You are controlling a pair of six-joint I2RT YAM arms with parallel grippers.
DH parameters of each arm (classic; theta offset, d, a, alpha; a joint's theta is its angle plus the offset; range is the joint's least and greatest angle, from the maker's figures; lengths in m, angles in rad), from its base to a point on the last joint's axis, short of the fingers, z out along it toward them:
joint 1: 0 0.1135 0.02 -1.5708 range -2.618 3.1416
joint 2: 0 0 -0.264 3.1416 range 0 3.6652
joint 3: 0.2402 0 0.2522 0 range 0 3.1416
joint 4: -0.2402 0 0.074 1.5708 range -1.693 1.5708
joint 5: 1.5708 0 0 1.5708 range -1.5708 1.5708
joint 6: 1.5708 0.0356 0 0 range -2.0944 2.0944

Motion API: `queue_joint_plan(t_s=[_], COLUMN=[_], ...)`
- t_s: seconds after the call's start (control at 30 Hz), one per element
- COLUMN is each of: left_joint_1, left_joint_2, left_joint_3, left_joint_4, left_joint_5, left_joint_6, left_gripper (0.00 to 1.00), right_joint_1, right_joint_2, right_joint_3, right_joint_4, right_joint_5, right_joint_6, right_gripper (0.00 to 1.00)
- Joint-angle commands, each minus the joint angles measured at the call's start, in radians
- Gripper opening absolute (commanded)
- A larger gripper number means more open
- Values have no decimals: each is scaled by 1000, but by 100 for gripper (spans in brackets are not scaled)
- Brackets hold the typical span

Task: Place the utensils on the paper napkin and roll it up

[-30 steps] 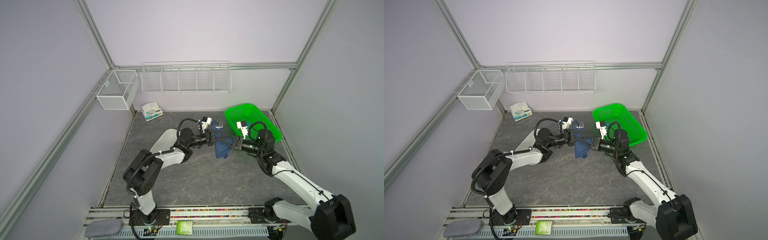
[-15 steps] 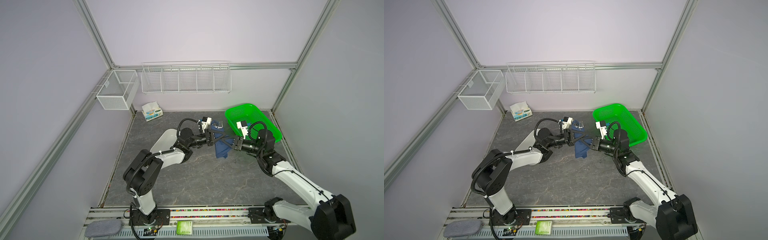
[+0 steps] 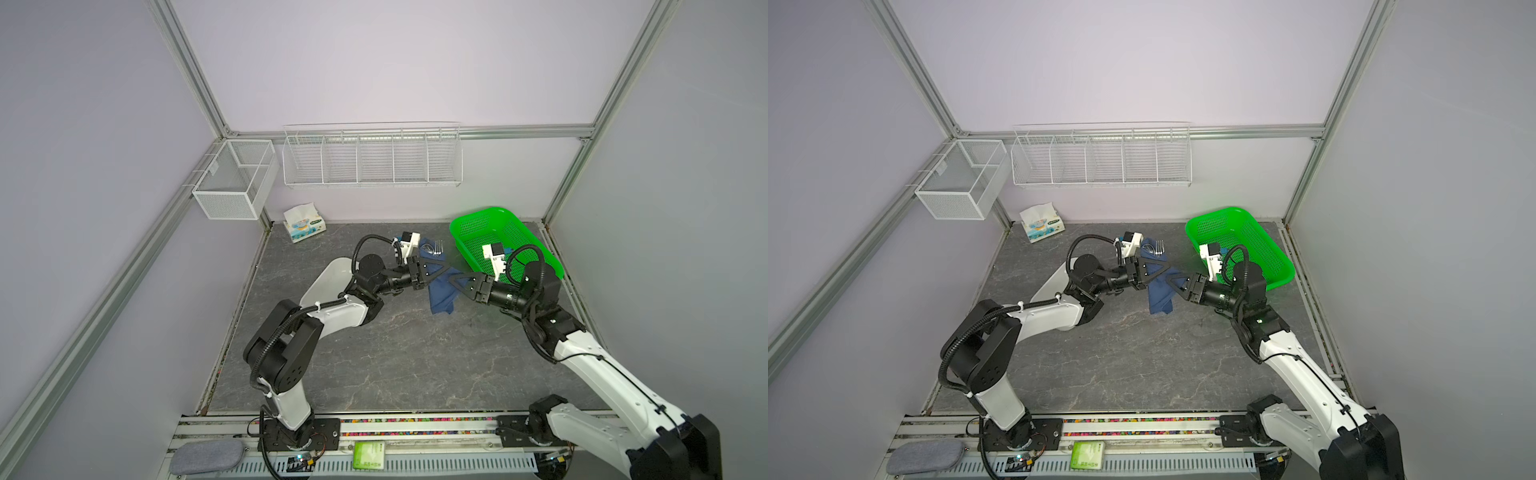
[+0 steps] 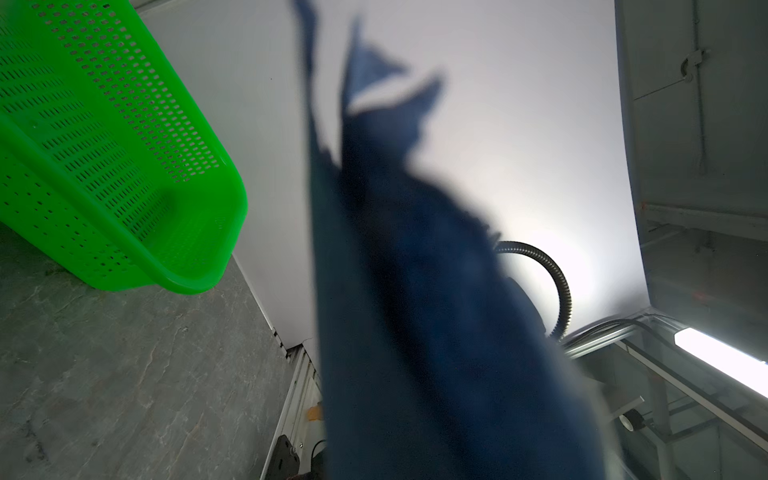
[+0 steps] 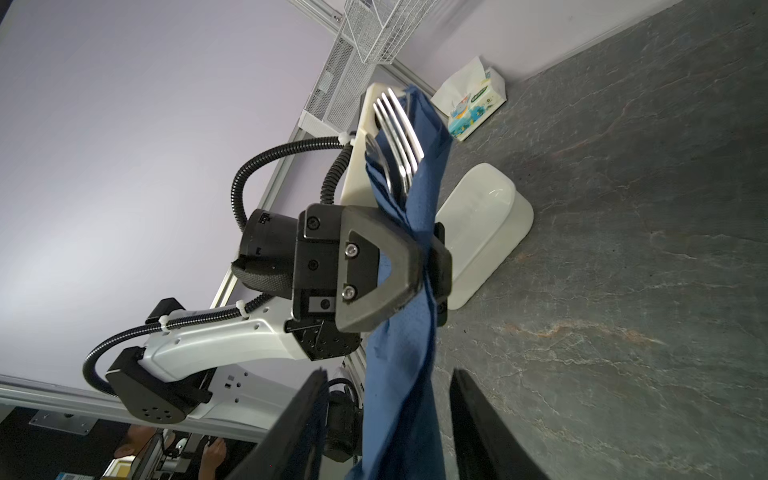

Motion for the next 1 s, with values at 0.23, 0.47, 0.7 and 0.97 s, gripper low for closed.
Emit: queue_joint_plan(t_s=[0.23,0.47,0.7,0.97], left_joint_1=[10,18,20,39], left_joint_2=[-74,-93,-101,-137], left_joint_3=[24,43,68,41], left_joint_4=[-104,-241,-397,-437], left_joint_5=[-21,-42,-72,-93], left_joint_6=[105,185,254,289], left_gripper=[2,1,1,0], right_joint_1=[-6,-7,15,-9], right_joint_2=[-94,-225,-201,0], right_joint_3=[47,121,216,324], right_joint_4=[-189,-423,-476,-831], right_joint_5=[150,357,344,745], right_joint_6=[-66,-129,-155,-306], right_gripper=[53,55,41,50])
